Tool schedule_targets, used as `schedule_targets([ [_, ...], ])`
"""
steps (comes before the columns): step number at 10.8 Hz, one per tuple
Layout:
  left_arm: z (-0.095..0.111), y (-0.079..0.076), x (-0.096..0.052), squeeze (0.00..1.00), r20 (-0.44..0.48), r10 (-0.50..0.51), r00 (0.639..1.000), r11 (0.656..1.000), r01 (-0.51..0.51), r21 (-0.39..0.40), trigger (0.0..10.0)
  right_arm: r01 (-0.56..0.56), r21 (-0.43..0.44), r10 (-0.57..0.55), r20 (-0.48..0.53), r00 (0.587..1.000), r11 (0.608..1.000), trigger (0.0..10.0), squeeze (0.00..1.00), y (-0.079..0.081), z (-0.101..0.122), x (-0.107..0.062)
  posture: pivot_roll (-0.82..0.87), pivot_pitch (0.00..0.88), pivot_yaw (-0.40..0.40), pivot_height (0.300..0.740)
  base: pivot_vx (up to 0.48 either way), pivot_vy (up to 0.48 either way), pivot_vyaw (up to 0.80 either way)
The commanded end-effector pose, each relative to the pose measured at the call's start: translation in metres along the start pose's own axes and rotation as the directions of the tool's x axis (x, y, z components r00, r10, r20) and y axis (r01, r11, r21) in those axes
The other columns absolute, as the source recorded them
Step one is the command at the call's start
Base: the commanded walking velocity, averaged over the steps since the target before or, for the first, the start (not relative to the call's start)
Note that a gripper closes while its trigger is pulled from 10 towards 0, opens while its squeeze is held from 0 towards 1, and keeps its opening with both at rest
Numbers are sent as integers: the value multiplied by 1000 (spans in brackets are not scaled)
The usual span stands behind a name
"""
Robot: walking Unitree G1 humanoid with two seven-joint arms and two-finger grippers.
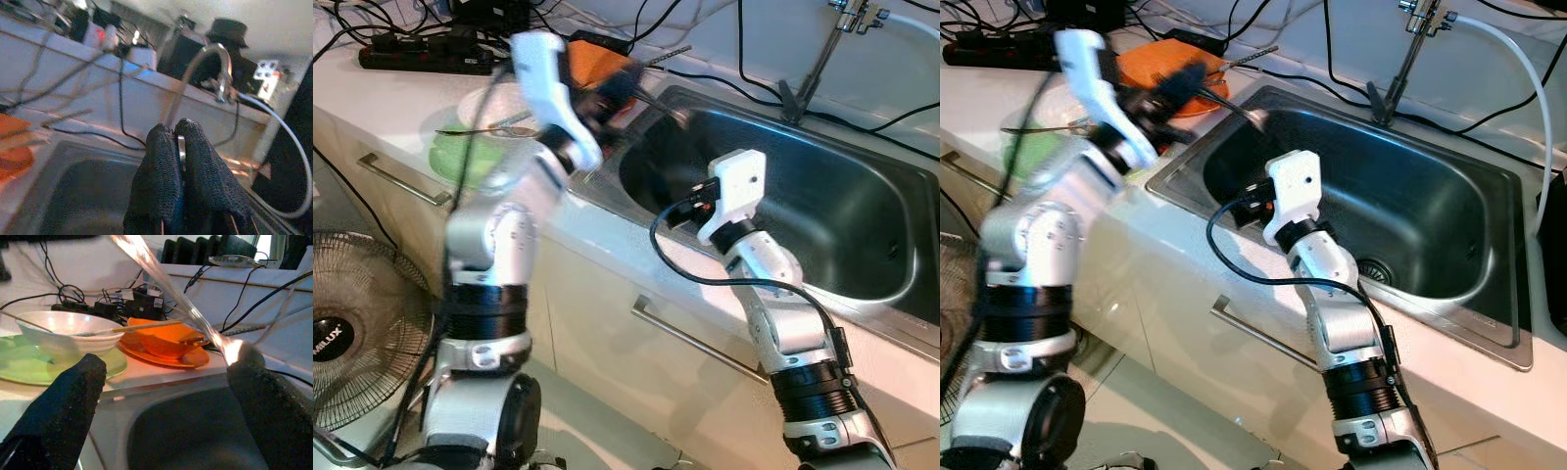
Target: Kitchen organization
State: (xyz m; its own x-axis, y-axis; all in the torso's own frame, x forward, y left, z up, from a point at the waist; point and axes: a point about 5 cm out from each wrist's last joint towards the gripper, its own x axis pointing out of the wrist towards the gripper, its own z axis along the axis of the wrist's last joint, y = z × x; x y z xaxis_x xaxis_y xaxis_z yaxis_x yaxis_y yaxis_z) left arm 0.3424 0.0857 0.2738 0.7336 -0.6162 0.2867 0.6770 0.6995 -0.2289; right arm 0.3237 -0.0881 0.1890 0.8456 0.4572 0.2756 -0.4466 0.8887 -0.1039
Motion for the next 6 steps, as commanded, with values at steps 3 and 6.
schedule_targets([
  [3,-12,-22,7,0,-45,-99,994,995,99,-17,10000,16,-4,-16,21,1000,1000,10000,0,0,7,4,-50,30,-54,740,0,0,0],
  [6,-15,-25,8,0,-61,-111,992,994,110,-20,10000,31,6,-31,31,999,999,10000,0,1,9,6,-48,37,-53,740,0,0,0],
])
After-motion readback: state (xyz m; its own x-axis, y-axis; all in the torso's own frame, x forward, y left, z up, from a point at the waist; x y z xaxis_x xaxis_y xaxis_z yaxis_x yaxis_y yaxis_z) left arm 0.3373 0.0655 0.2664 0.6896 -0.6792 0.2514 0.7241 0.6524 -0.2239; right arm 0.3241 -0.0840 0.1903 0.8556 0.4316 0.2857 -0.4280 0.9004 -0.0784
